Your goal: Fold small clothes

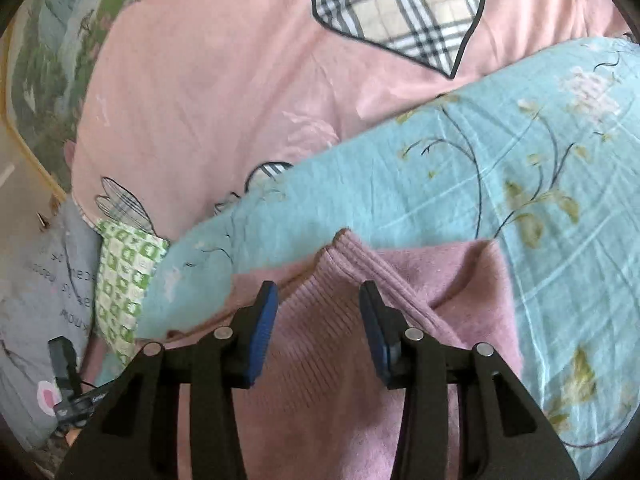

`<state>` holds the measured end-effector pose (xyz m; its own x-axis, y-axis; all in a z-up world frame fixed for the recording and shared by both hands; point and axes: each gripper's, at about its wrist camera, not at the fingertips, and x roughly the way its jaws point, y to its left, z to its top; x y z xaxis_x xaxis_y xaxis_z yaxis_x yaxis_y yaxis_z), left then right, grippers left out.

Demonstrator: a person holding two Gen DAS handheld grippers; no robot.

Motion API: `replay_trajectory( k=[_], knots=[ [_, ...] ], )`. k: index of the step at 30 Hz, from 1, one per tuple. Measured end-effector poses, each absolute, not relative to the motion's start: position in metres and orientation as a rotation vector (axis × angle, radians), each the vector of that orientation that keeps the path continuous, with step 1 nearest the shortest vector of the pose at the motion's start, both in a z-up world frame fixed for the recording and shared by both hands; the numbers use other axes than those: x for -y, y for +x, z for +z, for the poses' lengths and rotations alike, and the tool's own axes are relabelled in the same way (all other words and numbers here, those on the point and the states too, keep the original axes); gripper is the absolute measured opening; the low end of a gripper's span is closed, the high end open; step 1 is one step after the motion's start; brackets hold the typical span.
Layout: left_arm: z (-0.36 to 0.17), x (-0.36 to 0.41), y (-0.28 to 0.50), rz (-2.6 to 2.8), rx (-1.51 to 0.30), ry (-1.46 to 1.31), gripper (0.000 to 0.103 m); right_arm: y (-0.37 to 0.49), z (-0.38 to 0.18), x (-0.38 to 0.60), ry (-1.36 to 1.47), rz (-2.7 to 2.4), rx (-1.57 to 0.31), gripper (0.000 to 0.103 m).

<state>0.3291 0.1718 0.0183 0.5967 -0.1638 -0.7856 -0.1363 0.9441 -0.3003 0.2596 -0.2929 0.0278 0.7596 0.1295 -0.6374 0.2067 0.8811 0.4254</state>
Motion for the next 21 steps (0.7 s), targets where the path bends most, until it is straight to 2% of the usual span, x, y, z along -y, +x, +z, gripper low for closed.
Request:
replay_trajectory(
  k=[8,16,21],
  knots=[
    [0.03,-0.147,0.243,-0.089,-0.895,-0.373,0.028,0.189,0.044,0.284,0.422,0.03,-0.749,0.044],
    [0.019,-0.11,0.173,-0.157,-0.916,-0.333,0.03,0.126,0.021,0.263,0.335,0.06,-0.866,0.044],
    [-0.003,-0.134,0.154,-0.127,-0.966,-0.432,0.031,0.106,-0.009,0.273,0.173,-0.127,-1.02,0.042]
  ],
)
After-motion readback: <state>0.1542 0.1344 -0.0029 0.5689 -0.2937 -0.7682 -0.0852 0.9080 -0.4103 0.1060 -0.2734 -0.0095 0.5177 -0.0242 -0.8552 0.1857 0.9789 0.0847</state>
